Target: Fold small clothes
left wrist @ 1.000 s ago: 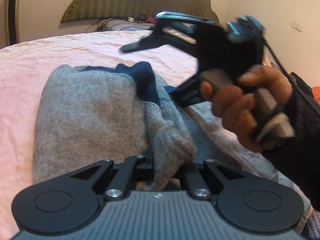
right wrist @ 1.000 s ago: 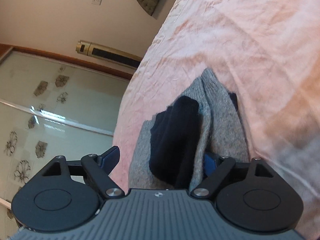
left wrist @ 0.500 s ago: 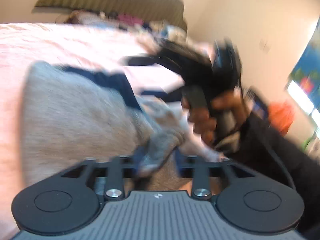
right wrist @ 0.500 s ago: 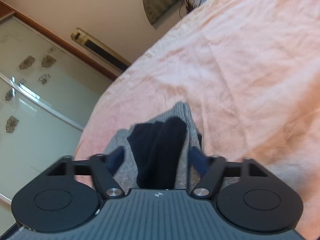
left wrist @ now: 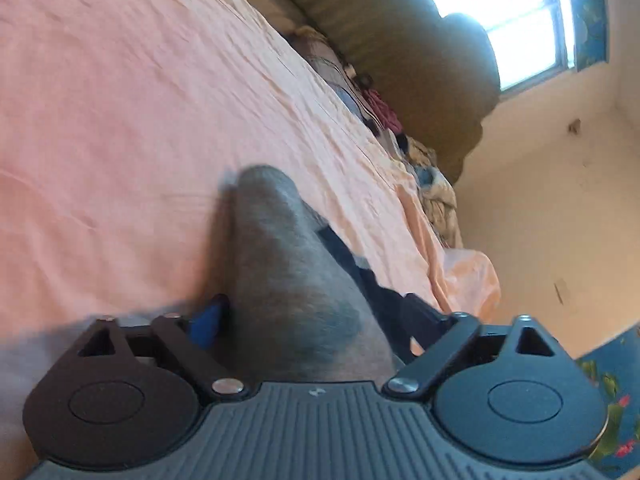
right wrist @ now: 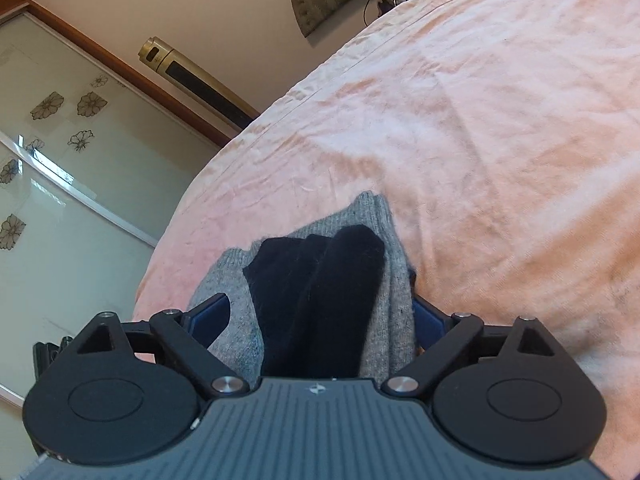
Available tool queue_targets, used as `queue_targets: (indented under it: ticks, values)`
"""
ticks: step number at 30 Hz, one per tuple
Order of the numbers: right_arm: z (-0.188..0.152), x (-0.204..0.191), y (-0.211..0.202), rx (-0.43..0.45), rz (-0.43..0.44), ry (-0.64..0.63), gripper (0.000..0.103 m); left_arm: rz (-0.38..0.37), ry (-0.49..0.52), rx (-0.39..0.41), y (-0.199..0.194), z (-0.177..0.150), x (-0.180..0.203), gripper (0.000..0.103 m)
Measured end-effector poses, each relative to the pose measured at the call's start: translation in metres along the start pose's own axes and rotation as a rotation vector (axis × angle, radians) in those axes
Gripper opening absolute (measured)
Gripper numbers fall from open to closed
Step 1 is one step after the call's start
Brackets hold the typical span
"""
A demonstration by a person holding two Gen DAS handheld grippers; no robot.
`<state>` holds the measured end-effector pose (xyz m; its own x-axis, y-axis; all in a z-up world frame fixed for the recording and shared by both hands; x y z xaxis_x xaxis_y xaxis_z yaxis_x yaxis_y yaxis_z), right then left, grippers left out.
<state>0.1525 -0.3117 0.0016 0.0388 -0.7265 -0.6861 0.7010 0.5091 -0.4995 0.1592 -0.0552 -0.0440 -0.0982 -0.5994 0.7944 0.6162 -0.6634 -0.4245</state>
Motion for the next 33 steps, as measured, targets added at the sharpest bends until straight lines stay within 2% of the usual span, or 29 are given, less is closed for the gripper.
queue_targets:
  ticks: [1, 2, 4, 9, 13, 14, 15, 16, 17, 18, 19, 21, 24, 26, 27, 28, 29, 30, 31, 33]
  values:
    - [-0.002, 0.001, 0.005, -0.030, -0.011, -0.003, 0.050, 0.058, 0.048, -0.007, 0.008, -0.002, 0.004, 0.038]
    - [-0.005, 0.004, 0.009, -0.052, -0.030, 0.015, 0.029, 0.118, 0.114, -0.006, 0.011, -0.006, 0.008, 0.034]
    - [-0.007, 0.002, 0.008, -0.021, -0.017, 0.022, 0.028, 0.136, 0.156, 0.017, 0.004, -0.010, 0.014, 0.029]
    - [-0.005, -0.037, 0.008, 0.011, 0.072, 0.007, 0.027, 0.152, 0.211, 0.042, -0.029, 0.004, 0.020, 0.027]
    - [0.009, -0.065, 0.038, 0.032, 0.130, 0.036, 0.027, 0.215, 0.230, 0.147, -0.053, 0.047, 0.018, 0.028]
    - [0.011, -0.070, 0.046, 0.041, 0.139, 0.052, 0.027, 0.232, 0.260, 0.171, -0.054, 0.059, 0.018, 0.028]
    - [0.011, -0.072, 0.054, 0.041, 0.128, 0.058, 0.028, 0.248, 0.333, 0.165, -0.050, 0.067, 0.018, 0.031]
    - [0.011, -0.072, 0.061, 0.032, 0.090, 0.070, 0.040, 0.277, 0.375, 0.133, -0.047, 0.071, 0.013, 0.036]
    - [0.008, -0.070, 0.066, 0.003, 0.038, 0.082, 0.067, 0.331, 0.364, 0.102, -0.046, 0.072, 0.001, 0.039]
    - [0.003, -0.069, 0.067, -0.023, 0.003, 0.082, 0.078, 0.387, 0.326, 0.084, -0.050, 0.071, -0.011, 0.048]
    - [-0.005, -0.068, 0.062, -0.039, 0.000, 0.065, 0.082, 0.375, 0.283, 0.084, -0.063, 0.065, -0.021, 0.060]
    - [-0.024, -0.066, 0.046, -0.089, 0.039, 0.032, 0.080, 0.314, 0.215, 0.077, -0.087, 0.047, -0.033, 0.071]
    - [-0.054, -0.060, 0.020, -0.148, 0.057, -0.001, 0.076, 0.217, 0.120, 0.037, -0.113, 0.010, -0.041, 0.071]
    - [-0.069, -0.060, 0.004, -0.156, 0.083, 0.005, 0.073, 0.161, 0.102, 0.039, -0.123, -0.012, -0.040, 0.070]
    - [-0.077, -0.062, -0.001, -0.174, 0.091, 0.003, 0.072, 0.144, 0.090, 0.029, -0.124, -0.021, -0.035, 0.064]
    - [-0.084, -0.065, -0.003, -0.193, 0.085, -0.022, 0.059, 0.132, 0.076, -0.003, -0.122, -0.029, -0.034, 0.035]
    - [-0.090, -0.069, -0.002, -0.212, 0.066, -0.071, 0.039, 0.141, 0.075, -0.034, -0.120, -0.037, -0.033, 0.020]
    - [-0.095, -0.072, -0.001, -0.227, 0.049, -0.119, 0.028, 0.157, 0.085, -0.036, -0.116, -0.042, -0.030, 0.016]
    - [-0.096, -0.073, -0.001, -0.237, 0.047, -0.149, 0.022, 0.163, 0.097, -0.023, -0.117, -0.045, -0.028, 0.013]
    - [-0.091, -0.077, -0.008, -0.230, 0.053, -0.182, 0.019, 0.171, 0.105, -0.020, -0.120, -0.045, -0.027, 0.012]
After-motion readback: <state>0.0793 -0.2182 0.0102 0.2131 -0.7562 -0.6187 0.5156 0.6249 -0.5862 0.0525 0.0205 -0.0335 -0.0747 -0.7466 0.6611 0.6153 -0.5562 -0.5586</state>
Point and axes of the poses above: each gripper's, at about its wrist camera, not at the fingertips, and y roughly the way its jaws point, x to its right, z to its top, the point moved 5 cm from there along y, roughly the way its jaws point, and after that the axes turned 7 degrees about x, right-handed, at the moved point
